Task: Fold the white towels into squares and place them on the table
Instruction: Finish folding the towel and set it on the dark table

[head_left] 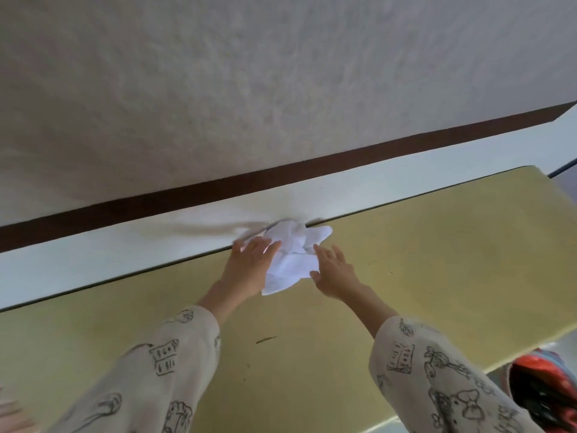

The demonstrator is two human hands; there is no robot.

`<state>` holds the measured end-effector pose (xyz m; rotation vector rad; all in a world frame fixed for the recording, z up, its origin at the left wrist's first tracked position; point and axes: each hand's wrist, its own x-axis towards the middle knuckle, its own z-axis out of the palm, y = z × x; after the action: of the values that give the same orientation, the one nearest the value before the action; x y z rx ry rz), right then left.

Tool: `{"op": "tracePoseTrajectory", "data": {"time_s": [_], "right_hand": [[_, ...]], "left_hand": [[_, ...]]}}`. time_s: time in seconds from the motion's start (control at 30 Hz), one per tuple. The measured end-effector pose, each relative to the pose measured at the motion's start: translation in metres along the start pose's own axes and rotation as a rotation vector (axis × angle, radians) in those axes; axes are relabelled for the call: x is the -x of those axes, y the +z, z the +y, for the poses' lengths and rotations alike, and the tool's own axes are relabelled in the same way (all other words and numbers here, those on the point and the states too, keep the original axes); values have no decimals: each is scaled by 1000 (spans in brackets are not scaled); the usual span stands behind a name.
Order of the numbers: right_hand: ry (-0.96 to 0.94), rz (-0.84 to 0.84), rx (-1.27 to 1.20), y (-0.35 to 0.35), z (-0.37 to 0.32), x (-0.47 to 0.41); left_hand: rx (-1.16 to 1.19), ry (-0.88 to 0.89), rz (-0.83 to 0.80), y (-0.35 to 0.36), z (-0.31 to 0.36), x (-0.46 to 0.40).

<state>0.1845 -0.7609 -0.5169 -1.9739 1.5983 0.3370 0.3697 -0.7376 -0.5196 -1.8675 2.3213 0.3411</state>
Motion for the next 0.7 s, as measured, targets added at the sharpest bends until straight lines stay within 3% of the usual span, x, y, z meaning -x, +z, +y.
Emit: {"op": "tracePoseTrajectory", "data": {"time_s": [0.13,0.27,0.4,0.43,0.7], "right_hand": [[12,31,158,13,4,-16],[-22,97,148,14,2,-14],[-114,29,71,-8,0,-6],[-131,32,42,-15,-1,-1],[-183,206,-207,-130,15,49]], "left_hand": [[-127,-38,-32,10,-2,-7],[-71,12,-57,0,-2,-6],[-65,174,163,-46,6,-1],[-71,177,123,-62,9,2],[-53,-105,87,-147,13,16]]}}
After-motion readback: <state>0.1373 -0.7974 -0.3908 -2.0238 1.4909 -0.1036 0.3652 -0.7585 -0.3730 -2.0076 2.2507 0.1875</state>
